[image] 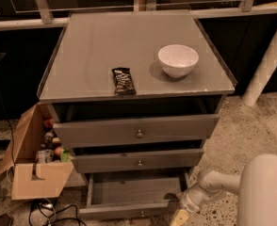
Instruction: Open bottom drawer
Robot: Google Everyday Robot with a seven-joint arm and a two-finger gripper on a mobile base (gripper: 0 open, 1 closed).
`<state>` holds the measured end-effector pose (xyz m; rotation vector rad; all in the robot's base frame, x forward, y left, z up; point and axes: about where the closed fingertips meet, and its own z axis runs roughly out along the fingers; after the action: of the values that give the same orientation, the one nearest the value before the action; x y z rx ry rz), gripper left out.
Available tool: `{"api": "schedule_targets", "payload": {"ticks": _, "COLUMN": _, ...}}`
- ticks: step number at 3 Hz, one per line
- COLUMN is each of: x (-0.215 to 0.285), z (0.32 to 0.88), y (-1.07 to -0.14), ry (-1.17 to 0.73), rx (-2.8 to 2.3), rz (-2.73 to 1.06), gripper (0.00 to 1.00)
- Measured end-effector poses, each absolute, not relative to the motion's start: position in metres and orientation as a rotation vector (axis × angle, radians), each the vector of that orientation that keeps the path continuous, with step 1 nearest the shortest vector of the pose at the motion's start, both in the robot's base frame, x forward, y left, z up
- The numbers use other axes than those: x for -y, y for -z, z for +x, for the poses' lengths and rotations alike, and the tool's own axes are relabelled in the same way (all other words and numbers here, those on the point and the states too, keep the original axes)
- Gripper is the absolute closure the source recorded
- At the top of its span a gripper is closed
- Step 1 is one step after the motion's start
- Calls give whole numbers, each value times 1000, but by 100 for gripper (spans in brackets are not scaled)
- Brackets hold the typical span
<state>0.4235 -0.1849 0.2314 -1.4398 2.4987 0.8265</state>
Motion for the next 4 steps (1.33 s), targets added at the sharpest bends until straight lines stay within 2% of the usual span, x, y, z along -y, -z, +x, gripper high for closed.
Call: {"api": "schedule_targets", "payload": {"ticks": 4, "x": 176, "z": 446, "y": -206, "ry": -804, "rx": -2489, "rz": -1511, "gripper": 0}}
